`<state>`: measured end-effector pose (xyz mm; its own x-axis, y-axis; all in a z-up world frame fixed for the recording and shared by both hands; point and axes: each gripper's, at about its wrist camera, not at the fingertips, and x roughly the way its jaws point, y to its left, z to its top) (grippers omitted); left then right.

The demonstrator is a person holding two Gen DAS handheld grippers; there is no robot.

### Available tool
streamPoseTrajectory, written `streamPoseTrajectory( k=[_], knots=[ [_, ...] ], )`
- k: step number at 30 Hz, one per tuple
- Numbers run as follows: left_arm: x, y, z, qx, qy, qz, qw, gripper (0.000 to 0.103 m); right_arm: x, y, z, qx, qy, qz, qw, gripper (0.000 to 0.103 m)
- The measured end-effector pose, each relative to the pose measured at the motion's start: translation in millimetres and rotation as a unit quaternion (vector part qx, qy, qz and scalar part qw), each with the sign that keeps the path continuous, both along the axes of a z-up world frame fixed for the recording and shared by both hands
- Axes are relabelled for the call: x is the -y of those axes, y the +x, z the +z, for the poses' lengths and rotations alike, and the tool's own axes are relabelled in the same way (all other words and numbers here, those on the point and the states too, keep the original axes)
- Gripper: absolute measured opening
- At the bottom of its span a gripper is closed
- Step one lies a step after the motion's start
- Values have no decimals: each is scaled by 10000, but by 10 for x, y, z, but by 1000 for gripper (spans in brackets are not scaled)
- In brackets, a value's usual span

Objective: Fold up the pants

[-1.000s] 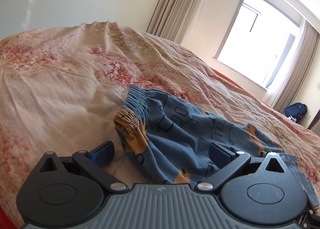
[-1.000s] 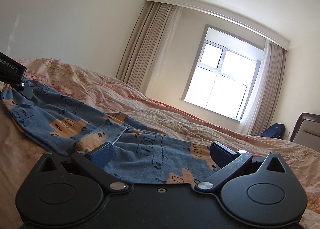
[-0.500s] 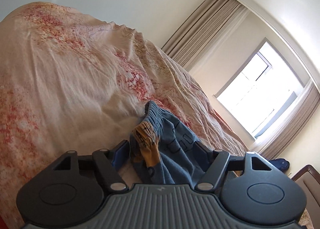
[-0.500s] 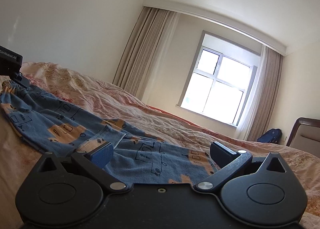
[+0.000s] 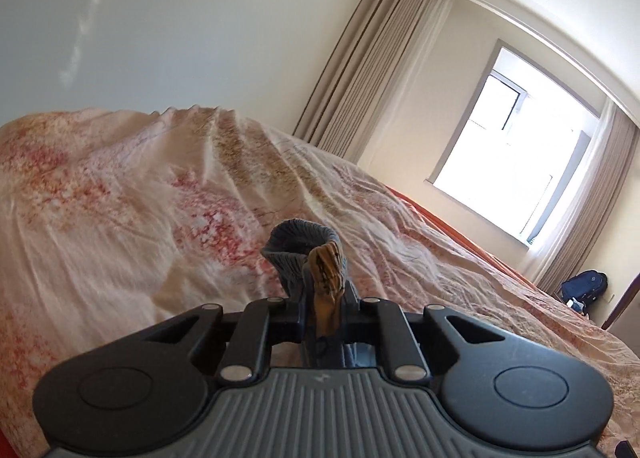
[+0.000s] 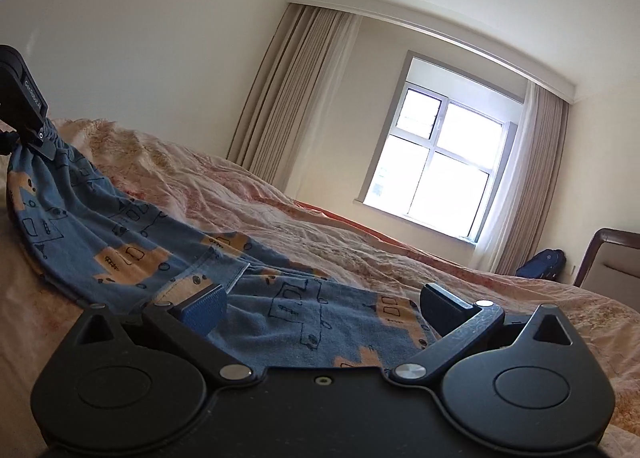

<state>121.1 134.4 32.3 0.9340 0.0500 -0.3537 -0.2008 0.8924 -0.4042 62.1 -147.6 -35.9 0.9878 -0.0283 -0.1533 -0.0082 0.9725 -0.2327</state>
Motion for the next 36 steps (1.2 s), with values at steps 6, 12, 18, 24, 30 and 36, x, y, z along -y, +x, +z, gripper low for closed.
streamPoseTrajectory(
  k=[6,12,18,24,30,36],
  knots=[
    [565,70,446,383,549,-635,9957,15,390,-128,200,431,1036,-608,9918,103],
    [1454,160,743,380,1519,-1937,9685,15,828,-196,306,403,2053,-922,9735,103],
    [2519,136,727,176,2543,-3038,9180,15,1259,-300,363,506,2824,-1362,9482,103],
    [3089,290,269,-436,2482,-3596,8984,15,1900,-399,270,567,3926,-2005,8958,103],
    [3204,391,-115,-1104,2593,-4025,8709,29,2060,-200,63,-209,4314,-1975,8800,103],
    [3036,300,-26,-899,2320,-4071,8789,76,1989,-169,75,-252,4143,-1982,8880,103]
  ],
)
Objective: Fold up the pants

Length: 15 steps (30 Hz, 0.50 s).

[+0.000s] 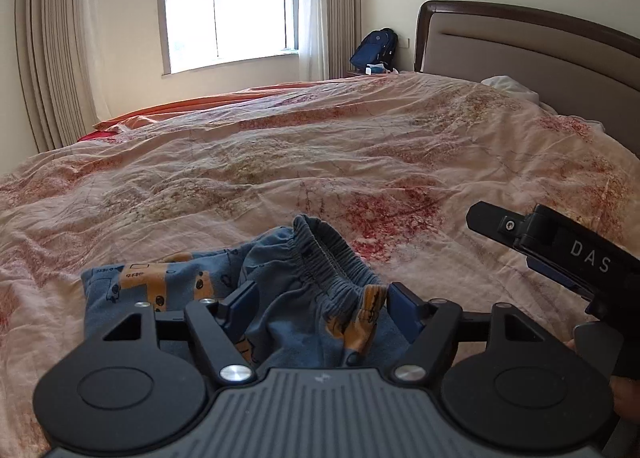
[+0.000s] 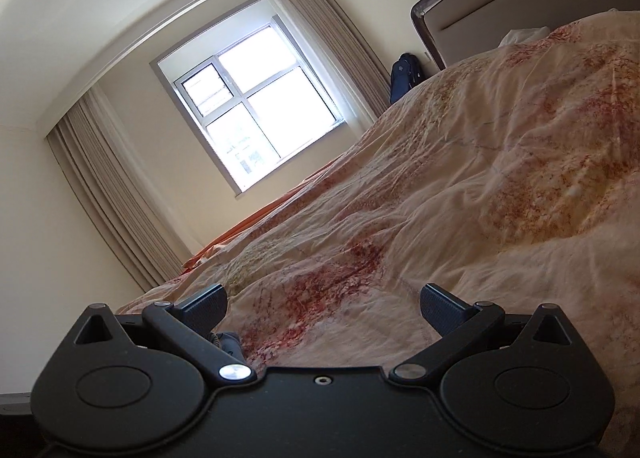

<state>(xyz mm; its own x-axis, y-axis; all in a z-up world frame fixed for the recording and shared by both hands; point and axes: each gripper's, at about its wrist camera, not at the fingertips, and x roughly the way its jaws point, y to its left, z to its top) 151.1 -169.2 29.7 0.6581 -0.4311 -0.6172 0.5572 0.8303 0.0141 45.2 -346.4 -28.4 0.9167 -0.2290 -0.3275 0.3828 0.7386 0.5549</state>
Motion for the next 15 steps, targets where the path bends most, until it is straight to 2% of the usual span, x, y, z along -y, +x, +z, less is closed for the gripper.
streamPoseTrajectory(
  k=[5,8,11,12,15],
  knots=[
    [-351,-24,114,-32,-417,659,9969,97,5,38,-10,-120,-65,-25,9999,103],
    [-617,-32,141,-7,-517,1259,9907,102,-46,94,-24,-233,-217,80,9995,103],
    [-924,-8,70,-51,-560,1974,9787,102,-155,166,-35,-364,-417,328,9979,103],
    [-1057,9,3,-84,-571,2263,9723,102,-207,191,-35,-397,-517,449,9969,103],
    [-1360,39,-225,-375,-681,2758,9581,102,-420,269,-39,-464,-931,876,9907,103]
  ],
)
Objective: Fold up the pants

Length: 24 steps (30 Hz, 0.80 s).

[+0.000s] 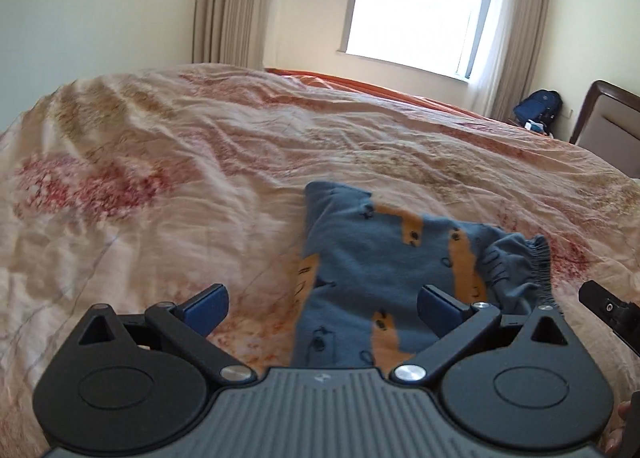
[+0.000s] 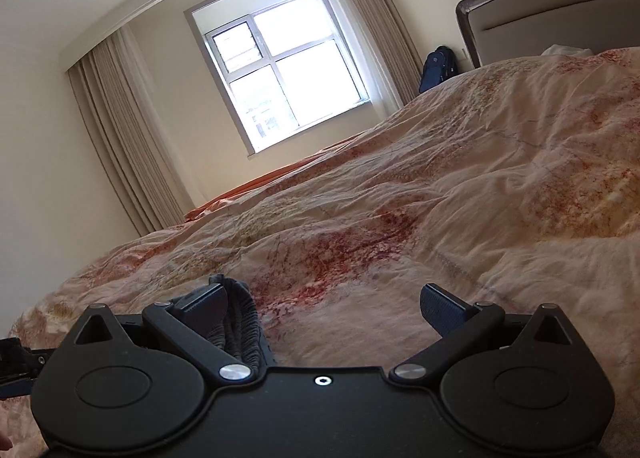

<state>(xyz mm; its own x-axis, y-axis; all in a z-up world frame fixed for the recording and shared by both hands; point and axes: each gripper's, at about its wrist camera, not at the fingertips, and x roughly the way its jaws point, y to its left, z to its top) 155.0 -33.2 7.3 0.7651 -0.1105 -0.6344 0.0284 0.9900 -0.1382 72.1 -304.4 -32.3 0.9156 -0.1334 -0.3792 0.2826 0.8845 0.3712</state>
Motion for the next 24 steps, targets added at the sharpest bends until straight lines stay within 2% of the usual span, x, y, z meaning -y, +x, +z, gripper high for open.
streamPoseTrajectory(
  k=[2,4,5,7,11,16,24],
  knots=[
    [-165,-18,-156,-206,-313,189,9991,102,-179,71,-17,-117,-313,364,9988,103],
    [-286,-105,-275,-101,-713,246,9971,102,-358,138,-57,-246,-675,655,9953,103],
    [-301,-161,-304,21,-731,246,9970,102,-434,171,-76,-351,-854,709,9932,103],
    [-263,-296,-353,223,-515,198,9982,102,-537,217,-122,-559,-1164,682,9893,103],
    [-162,-500,-407,476,-250,183,9984,102,-522,191,-167,-829,-1361,469,9861,103],
    [-231,-602,-421,514,-484,153,9974,102,-523,7,-162,-874,-1415,233,9858,103],
    [-256,-701,-429,463,-489,107,9977,102,-579,-133,-148,-781,-1479,130,9858,103]
  ],
)
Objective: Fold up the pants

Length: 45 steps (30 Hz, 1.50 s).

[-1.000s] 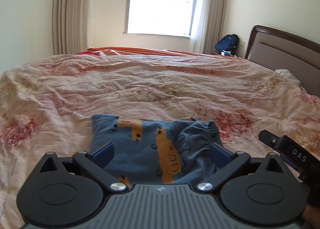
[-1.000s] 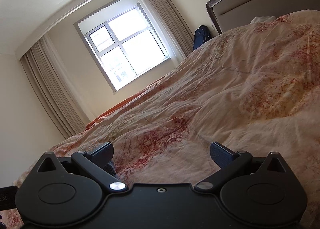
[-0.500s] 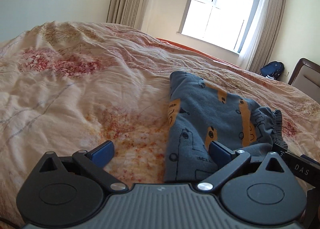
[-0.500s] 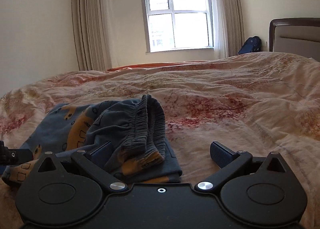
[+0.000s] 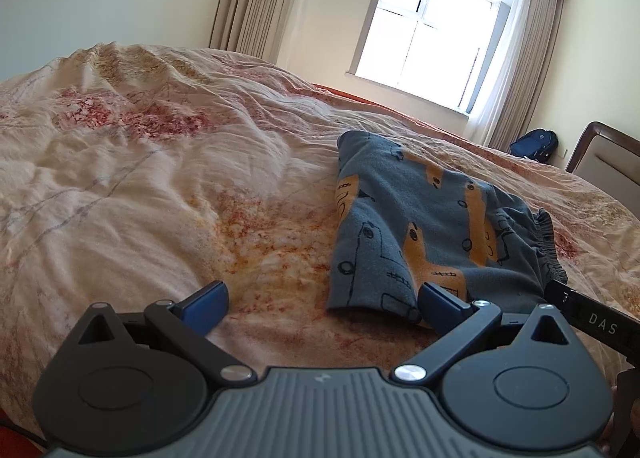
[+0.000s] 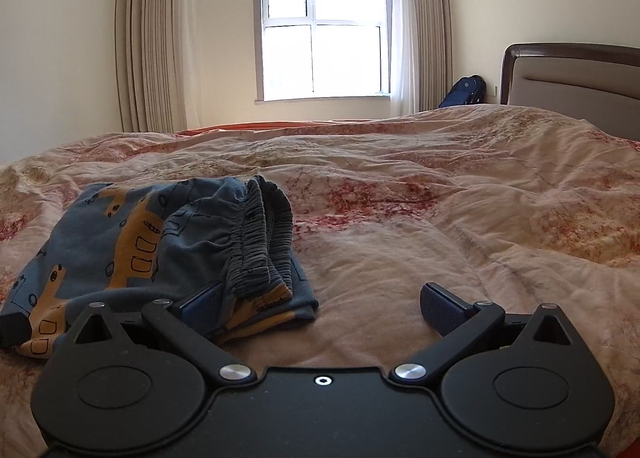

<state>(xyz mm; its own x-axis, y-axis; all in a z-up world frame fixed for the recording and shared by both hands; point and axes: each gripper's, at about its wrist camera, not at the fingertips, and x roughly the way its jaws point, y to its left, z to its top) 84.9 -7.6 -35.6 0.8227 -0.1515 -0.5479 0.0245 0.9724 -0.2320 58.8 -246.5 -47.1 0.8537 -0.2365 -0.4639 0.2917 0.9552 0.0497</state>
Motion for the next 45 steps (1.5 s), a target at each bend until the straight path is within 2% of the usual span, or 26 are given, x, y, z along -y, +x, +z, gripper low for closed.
streamPoseTrajectory(
  k=[4,9,13,17,21,25,30,34,37,40,41,43,45],
  knots=[
    [47,-41,5,-93,60,96,9999,102,-23,-10,-1,54,-47,15,10000,103],
    [117,-52,-11,-124,342,54,9993,102,-67,-18,-8,97,-126,19,9999,103],
    [145,-78,-1,-143,443,50,9989,102,-93,-106,32,426,-197,-28,9989,103],
    [101,-119,115,-398,353,8,9986,103,-151,-219,110,941,-328,96,9950,103],
    [-68,-165,188,-363,-167,124,9991,103,-154,-228,156,1136,-289,191,9929,103],
    [-150,-50,213,-394,-437,371,9976,103,-113,-175,166,1040,-66,46,9945,103],
    [-26,371,420,-93,-51,74,9999,103,-15,101,257,893,24,187,9958,103],
    [195,883,563,82,291,-501,9983,103,143,594,419,736,177,851,9935,103],
    [326,1311,519,-113,339,-758,9965,103,243,945,381,477,157,1368,9893,103],
    [392,1651,341,-609,274,-732,9951,103,314,1157,248,106,-286,1077,9937,103],
    [395,1706,280,-715,275,-624,9951,103,365,1186,213,16,-263,964,9950,103],
    [343,1755,140,-703,232,-477,9961,103,508,1213,160,-176,-3,721,9972,103],
    [273,1766,80,-561,153,-315,9978,103,598,1214,142,-223,-34,383,9990,103]
  ],
)
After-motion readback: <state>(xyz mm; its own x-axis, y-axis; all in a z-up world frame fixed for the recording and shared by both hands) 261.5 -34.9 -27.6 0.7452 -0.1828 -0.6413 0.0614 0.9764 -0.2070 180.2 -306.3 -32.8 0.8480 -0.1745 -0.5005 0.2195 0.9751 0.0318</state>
